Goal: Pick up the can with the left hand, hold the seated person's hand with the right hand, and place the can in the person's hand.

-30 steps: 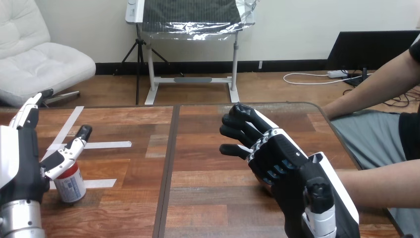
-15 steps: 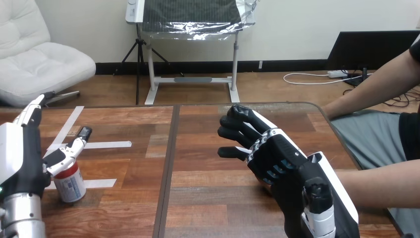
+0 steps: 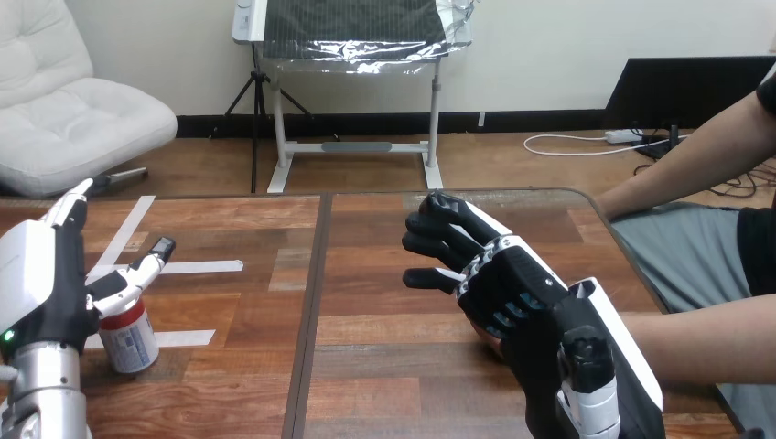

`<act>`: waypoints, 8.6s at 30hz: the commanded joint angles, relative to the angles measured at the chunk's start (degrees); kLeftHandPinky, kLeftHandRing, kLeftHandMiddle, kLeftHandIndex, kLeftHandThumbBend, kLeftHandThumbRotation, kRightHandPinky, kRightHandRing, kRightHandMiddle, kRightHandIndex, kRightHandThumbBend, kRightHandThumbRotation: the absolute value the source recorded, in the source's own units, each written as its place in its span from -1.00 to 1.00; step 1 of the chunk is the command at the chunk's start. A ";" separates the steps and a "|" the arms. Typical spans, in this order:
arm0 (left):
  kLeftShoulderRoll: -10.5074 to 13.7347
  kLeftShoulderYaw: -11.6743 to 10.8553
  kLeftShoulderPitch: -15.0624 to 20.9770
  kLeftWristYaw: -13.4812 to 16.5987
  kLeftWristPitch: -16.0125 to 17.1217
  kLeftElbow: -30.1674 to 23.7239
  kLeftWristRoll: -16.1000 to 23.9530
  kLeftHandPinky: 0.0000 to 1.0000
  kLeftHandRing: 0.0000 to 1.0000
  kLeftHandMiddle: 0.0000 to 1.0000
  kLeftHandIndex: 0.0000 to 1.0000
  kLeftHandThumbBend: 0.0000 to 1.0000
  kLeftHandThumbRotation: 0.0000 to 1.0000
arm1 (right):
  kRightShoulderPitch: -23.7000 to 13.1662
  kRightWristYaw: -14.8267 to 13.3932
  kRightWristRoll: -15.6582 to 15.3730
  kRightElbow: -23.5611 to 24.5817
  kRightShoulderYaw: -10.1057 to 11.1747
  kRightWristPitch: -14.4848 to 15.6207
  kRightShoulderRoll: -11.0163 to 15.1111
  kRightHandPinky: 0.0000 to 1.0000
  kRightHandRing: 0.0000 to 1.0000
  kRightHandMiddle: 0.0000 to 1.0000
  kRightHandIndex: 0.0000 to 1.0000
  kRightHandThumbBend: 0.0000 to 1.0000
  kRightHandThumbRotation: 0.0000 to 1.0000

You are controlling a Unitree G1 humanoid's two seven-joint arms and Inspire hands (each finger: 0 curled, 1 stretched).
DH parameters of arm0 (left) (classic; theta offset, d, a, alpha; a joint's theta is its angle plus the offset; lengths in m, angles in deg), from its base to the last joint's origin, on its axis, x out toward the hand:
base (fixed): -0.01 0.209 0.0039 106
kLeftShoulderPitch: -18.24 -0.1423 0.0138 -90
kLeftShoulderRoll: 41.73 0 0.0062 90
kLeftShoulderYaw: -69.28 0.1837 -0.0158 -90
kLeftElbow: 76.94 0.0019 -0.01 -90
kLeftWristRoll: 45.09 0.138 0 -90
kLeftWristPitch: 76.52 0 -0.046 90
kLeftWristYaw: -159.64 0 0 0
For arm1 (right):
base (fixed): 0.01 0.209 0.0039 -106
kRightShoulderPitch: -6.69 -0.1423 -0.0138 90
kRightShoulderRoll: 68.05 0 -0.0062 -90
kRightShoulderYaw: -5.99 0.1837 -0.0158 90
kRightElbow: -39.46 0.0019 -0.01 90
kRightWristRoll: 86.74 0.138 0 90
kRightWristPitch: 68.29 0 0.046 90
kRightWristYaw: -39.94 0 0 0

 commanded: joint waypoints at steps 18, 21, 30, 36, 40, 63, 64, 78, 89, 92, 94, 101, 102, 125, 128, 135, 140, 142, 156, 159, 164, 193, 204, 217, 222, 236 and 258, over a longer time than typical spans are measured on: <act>2.76 5.62 12.23 0.34 -1.81 13.33 -0.45 0.68 0.71 0.74 0.69 0.52 -0.11 | -3.51 -0.48 0.51 1.73 0.89 -0.59 -0.32 0.53 0.71 0.71 0.72 0.64 0.97; 2.82 6.00 13.00 -0.08 -2.13 14.62 -0.69 0.68 0.71 0.74 0.69 0.52 -0.11 | -3.51 -0.52 0.45 1.88 0.96 -0.52 -0.27 0.52 0.70 0.70 0.72 0.65 0.97; 3.04 6.31 14.87 -4.88 -3.86 17.47 -2.80 0.71 0.75 0.77 0.73 0.50 -0.05 | -3.44 -0.36 0.67 1.93 1.11 -0.68 -0.11 0.45 0.68 0.69 0.70 0.66 0.97; 3.08 6.39 15.67 -7.05 -4.99 18.49 -4.24 0.59 0.75 0.77 0.72 0.47 -0.07 | -3.42 -0.04 0.84 1.76 1.17 -0.98 0.08 0.43 0.68 0.69 0.70 0.65 0.97; 3.10 6.40 16.22 -9.00 -6.62 19.29 -4.98 0.55 0.75 0.77 0.72 0.48 -0.07 | -3.43 0.14 0.92 1.48 1.20 -1.37 0.10 0.42 0.68 0.69 0.70 0.64 0.96; 3.36 6.42 16.43 -11.02 -6.35 22.04 -7.92 0.46 0.68 0.70 0.68 0.50 -0.13 | -3.43 1.06 1.95 1.36 1.54 -1.31 0.33 0.44 0.70 0.71 0.71 0.58 0.93; 3.38 6.35 16.47 -11.30 -6.51 22.16 -8.08 0.46 0.68 0.70 0.68 0.50 -0.13 | -3.43 1.10 2.00 1.37 1.54 -1.28 0.36 0.44 0.70 0.71 0.71 0.58 0.93; 3.69 5.58 16.20 -14.88 -7.32 22.16 -11.04 0.48 0.69 0.70 0.68 0.45 -0.14 | -3.48 1.12 1.87 1.47 1.57 -1.05 0.35 0.45 0.71 0.71 0.72 0.58 0.93; 3.50 4.53 16.02 -17.28 -8.65 22.47 -14.36 0.52 0.70 0.73 0.71 0.42 -0.11 | -3.66 1.21 1.72 1.13 1.54 -1.50 0.22 0.45 0.71 0.71 0.72 0.57 0.94; 3.51 4.64 15.97 -17.42 -8.84 22.39 -14.62 0.52 0.69 0.72 0.70 0.41 -0.14 | -3.65 1.21 1.81 1.27 1.49 -1.37 0.22 0.45 0.71 0.71 0.72 0.56 0.93; 3.47 4.57 15.94 -17.53 -8.90 22.37 -14.76 0.52 0.69 0.72 0.70 0.40 -0.16 | -3.61 1.09 1.66 1.43 1.48 -1.26 0.20 0.45 0.71 0.71 0.72 0.56 0.93; 3.19 4.22 15.97 -17.80 -9.38 22.40 -15.38 0.53 0.69 0.72 0.69 0.40 -0.25 | -3.56 0.90 1.50 1.66 1.50 -1.12 0.14 0.44 0.71 0.71 0.72 0.58 0.93; 3.19 4.29 15.99 -17.79 -9.49 22.41 -15.38 0.53 0.69 0.72 0.69 0.40 -0.26 | -3.55 0.88 1.49 1.72 1.50 -1.04 0.16 0.44 0.70 0.71 0.72 0.58 0.93; 3.03 5.78 17.22 -16.61 -13.71 21.05 -14.02 0.42 0.57 0.61 0.55 0.52 -0.87 | -3.11 0.50 1.31 2.74 1.56 -0.19 0.37 0.38 0.70 0.71 0.72 0.63 0.92; 3.02 5.80 17.25 -16.75 -14.06 20.53 -14.11 0.39 0.56 0.60 0.54 0.53 -0.90 | -2.97 0.35 1.09 2.85 1.55 -0.16 0.37 0.38 0.70 0.71 0.72 0.63 0.92; 3.35 6.38 17.30 -17.15 -15.06 19.40 -13.61 0.37 0.55 0.60 0.53 0.53 -0.90 | -3.05 0.49 1.31 2.59 1.45 -0.30 0.38 0.40 0.71 0.72 0.73 0.63 0.92; 3.75 7.21 17.51 -16.91 -15.20 19.71 -12.50 0.38 0.57 0.61 0.55 0.54 -0.81 | -3.14 0.70 1.66 2.30 1.41 -0.46 0.35 0.42 0.72 0.72 0.74 0.62 0.92; 3.89 7.38 17.46 -16.91 -15.11 19.46 -12.09 0.39 0.57 0.61 0.55 0.54 -0.78 | -3.17 0.69 1.56 2.24 1.42 -0.56 0.31 0.42 0.72 0.72 0.74 0.61 0.92; 3.95 6.28 17.04 -17.71 -14.12 18.45 -13.21 0.43 0.59 0.62 0.56 0.61 -0.78 | -3.35 0.66 1.31 1.99 1.32 -0.80 0.16 0.44 0.72 0.73 0.74 0.60 0.92; 3.93 6.18 17.00 -17.84 -14.36 18.19 -13.47 0.42 0.59 0.63 0.57 0.62 -0.85 | -3.31 0.61 1.29 2.03 1.31 -0.71 0.14 0.44 0.71 0.73 0.74 0.60 0.92; 3.90 6.10 16.96 -17.93 -14.80 17.69 -13.74 0.40 0.58 0.63 0.57 0.62 -0.94 | -3.48 0.79 1.50 1.82 1.32 -0.91 0.13 0.44 0.71 0.72 0.74 0.59 0.93; 3.59 5.55 16.75 -16.14 -18.44 13.36 -13.50 -0.04 0.10 0.19 0.25 0.42 -1.00 | -3.40 0.49 1.24 1.86 1.20 -0.84 -0.23 0.40 0.70 0.72 0.73 0.60 0.93; 3.13 5.22 16.36 -13.95 -18.72 12.37 -13.67 -0.26 -0.12 -0.03 0.05 0.44 -1.00 | -3.46 0.58 1.43 1.84 1.21 -0.79 -0.17 0.43 0.73 0.73 0.74 0.60 0.93; 2.77 4.76 15.91 -13.43 -18.09 11.75 -14.35 -0.30 -0.17 -0.07 -0.01 0.51 -1.00 | -3.43 0.50 1.52 1.93 1.32 -0.45 -0.09 0.44 0.72 0.73 0.74 0.61 0.93; 2.72 4.67 15.62 -13.52 -17.93 11.23 -14.70 -0.30 -0.18 -0.08 -0.02 0.52 -1.00 | -3.57 0.61 1.60 1.69 1.37 -0.74 -0.12 0.44 0.72 0.73 0.75 0.61 0.92; 2.77 4.63 15.28 -14.24 -18.79 10.00 -15.56 -0.30 -0.18 -0.07 -0.02 0.52 -1.00 | -3.61 0.69 2.07 1.64 1.30 -0.49 -0.13 0.47 0.74 0.74 0.75 0.60 0.91; 3.20 5.29 15.14 -13.30 -17.66 10.65 -14.79 -0.27 -0.15 -0.06 -0.02 0.54 -1.00 | -3.63 0.64 2.47 2.21 1.42 0.38 0.16 0.52 0.77 0.76 0.77 0.60 0.91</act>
